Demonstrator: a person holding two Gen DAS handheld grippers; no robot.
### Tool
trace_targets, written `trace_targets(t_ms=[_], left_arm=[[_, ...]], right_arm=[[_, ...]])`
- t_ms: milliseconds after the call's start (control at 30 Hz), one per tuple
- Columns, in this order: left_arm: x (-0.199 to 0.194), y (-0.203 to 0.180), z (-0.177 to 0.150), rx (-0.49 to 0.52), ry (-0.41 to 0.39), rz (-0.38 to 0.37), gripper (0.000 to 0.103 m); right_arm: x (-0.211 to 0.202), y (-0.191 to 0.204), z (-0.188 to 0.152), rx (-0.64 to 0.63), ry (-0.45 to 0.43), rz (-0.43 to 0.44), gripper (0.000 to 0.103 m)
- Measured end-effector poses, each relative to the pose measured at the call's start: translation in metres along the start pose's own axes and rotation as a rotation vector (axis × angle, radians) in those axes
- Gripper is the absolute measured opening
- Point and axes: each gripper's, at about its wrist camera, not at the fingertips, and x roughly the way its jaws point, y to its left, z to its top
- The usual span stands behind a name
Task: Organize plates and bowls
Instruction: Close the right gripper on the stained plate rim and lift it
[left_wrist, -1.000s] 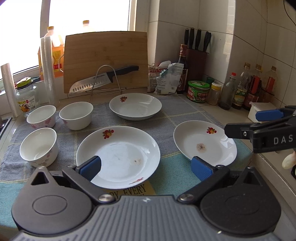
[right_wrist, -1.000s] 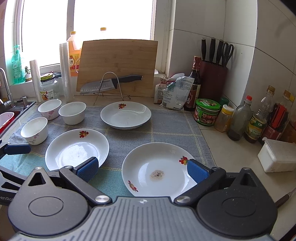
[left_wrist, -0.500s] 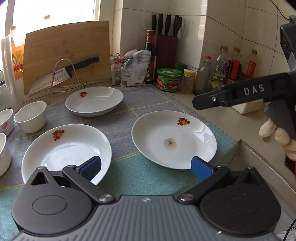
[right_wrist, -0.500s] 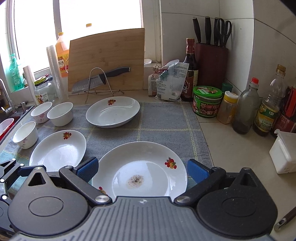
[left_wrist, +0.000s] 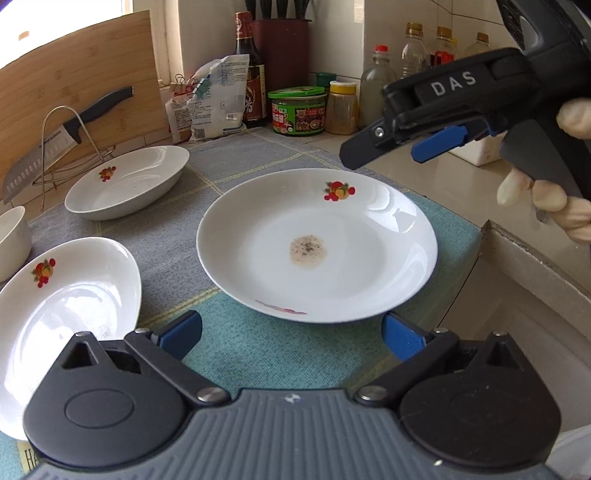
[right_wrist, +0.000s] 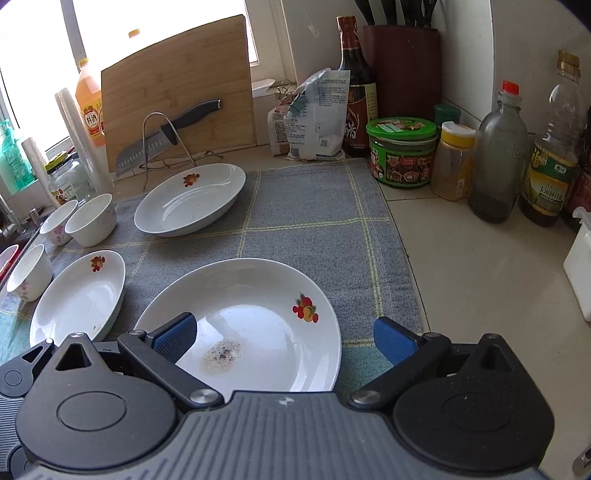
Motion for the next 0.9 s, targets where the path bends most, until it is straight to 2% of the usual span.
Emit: trace_targets(t_ms=[267,500,900], left_arm=[[0.017,0.0,0.002,0.004,0.017,-0.019,0.102],[0.026,0.005,0.004,-0.006,0.036,-0.045,0.103],[0.027,0.005,0.003,0.024,0.01,-0.069,0.103]], right_arm=[[0.028,-0.018,0.002,0.04,0.04,0.106,0.103],[0.055,-0.011,0.019,-0.025,0.089,0.157,0.103],[0.07,-0.02,0.018,-0.05,0.158,0.304,0.103]])
